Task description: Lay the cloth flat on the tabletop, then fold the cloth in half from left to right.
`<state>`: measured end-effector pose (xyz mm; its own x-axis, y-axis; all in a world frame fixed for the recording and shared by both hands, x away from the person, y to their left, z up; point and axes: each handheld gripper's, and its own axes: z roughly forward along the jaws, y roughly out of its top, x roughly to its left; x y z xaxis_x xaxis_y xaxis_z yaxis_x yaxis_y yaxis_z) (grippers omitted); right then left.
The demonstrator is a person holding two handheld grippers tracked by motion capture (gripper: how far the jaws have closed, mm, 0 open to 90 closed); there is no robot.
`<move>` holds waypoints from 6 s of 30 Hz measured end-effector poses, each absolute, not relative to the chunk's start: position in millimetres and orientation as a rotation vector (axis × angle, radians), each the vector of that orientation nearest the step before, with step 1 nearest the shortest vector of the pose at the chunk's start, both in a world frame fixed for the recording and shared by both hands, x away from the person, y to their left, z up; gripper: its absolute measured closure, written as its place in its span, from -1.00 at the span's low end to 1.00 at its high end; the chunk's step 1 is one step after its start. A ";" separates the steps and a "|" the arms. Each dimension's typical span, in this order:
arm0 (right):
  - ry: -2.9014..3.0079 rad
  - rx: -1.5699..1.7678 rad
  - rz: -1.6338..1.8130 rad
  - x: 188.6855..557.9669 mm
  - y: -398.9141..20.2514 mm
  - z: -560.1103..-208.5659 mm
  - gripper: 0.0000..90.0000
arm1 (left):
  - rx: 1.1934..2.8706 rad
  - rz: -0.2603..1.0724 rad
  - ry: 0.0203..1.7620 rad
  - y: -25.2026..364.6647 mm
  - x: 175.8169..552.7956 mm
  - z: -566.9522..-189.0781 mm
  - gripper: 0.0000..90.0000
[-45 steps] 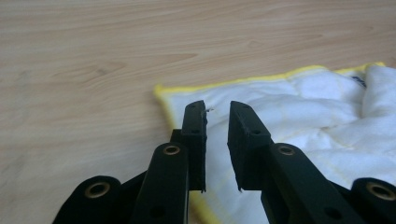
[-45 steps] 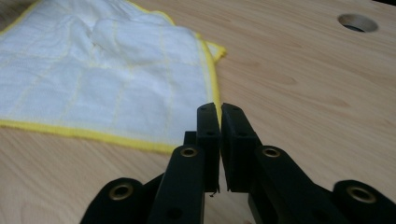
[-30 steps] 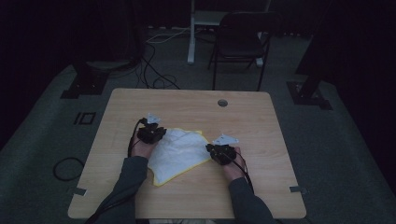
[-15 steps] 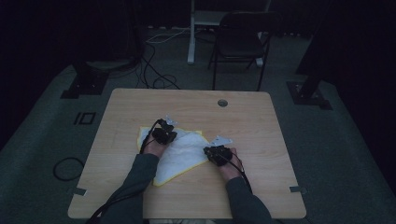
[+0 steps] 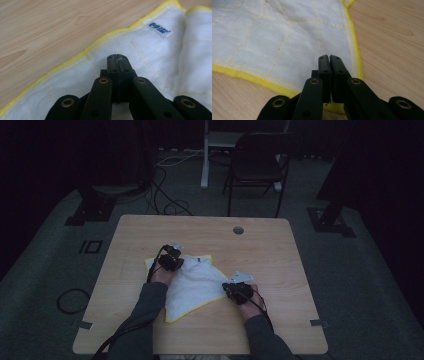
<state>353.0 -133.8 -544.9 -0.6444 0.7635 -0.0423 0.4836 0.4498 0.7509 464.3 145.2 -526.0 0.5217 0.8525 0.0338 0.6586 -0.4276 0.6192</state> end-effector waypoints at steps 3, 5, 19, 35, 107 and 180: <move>2.323 1.071 1.032 351.4 -136.9 -545.1 0.97 | 2.203 0.469 1.253 152.9 466.4 -526.0 1.00; 2.322 1.071 1.026 350.8 -137.3 -545.0 0.98 | 2.204 0.469 1.259 155.3 466.9 -525.7 1.00; 2.298 1.078 0.953 351.1 -150.6 -543.1 0.99 | 2.150 0.482 1.232 165.2 456.7 -515.0 0.83; 2.251 1.105 0.838 372.3 -167.1 -540.7 0.97 | 2.208 0.449 1.078 174.9 384.7 -531.9 0.83; 2.281 1.086 0.923 355.0 -144.2 -538.5 0.28 | 1.994 0.528 1.262 192.0 357.9 -535.7 0.52; 2.476 0.908 0.964 277.6 -142.4 -539.6 -0.20 | 1.887 0.422 1.320 199.7 358.9 -523.5 0.91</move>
